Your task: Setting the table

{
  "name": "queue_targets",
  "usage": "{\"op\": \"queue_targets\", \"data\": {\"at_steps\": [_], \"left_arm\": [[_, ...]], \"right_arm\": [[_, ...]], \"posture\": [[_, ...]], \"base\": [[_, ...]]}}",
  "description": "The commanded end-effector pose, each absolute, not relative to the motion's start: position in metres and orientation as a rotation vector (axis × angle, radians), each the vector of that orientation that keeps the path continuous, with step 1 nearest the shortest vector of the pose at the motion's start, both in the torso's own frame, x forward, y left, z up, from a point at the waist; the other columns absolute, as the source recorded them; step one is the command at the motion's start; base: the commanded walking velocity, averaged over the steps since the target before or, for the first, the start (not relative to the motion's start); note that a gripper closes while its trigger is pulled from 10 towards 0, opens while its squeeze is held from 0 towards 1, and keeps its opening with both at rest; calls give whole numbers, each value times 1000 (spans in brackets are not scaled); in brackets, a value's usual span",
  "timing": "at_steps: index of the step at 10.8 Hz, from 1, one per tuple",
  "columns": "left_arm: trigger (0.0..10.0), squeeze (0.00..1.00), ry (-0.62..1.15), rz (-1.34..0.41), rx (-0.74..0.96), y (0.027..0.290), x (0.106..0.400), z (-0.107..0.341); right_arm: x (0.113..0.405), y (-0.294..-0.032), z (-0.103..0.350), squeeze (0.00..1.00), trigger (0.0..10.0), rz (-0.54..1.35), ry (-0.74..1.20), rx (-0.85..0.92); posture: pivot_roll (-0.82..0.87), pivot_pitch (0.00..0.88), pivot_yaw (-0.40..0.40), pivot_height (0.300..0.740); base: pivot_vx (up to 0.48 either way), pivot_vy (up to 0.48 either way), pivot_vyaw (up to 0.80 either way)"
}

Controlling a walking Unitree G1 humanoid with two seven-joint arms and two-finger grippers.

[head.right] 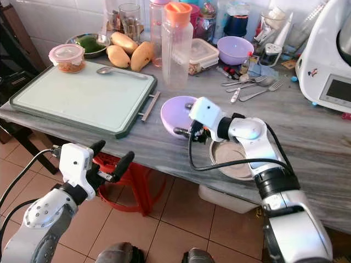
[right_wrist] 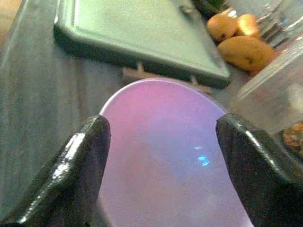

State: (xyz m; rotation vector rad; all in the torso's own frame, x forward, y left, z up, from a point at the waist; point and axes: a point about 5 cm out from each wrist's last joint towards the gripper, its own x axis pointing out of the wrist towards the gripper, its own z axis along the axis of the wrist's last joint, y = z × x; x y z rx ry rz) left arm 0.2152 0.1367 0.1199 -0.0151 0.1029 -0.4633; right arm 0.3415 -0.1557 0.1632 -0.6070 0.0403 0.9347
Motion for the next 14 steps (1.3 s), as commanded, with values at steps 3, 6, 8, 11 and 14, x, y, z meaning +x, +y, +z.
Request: {"op": "queue_targets", "data": {"at_steps": [3, 6, 8, 11, 14], "left_arm": [[10000, 0, 101, -457, -6, 136, 219, 118], [10000, 0, 74, -394, 2, 142, 228, 121], [10000, 0, 53, -364, -3, 142, 240, 125], [10000, 0, 29, -404, -2, 135, 242, 126], [10000, 0, 13, -398, -3, 135, 245, 128]], "right_arm": [[338, -153, 178, 1000, 10000, 725, -113, -477], [323, -168, 186, 1000, 10000, 277, -232, -264], [306, -161, 190, 1000, 10000, 86, -291, -181], [280, -189, 159, 1000, 10000, -176, -110, -100], [257, -202, 130, 1000, 10000, -257, 61, -58]], "posture": [[71, 0, -18, 740], [66, 0, -22, 740], [62, 0, -21, 740], [51, 0, -19, 740], [42, 0, -20, 740]], "base": [[0, 0, 0], [0, 0, 0], [0, 0, 0], [0, 0, 0], [0, 0, 0]]}}
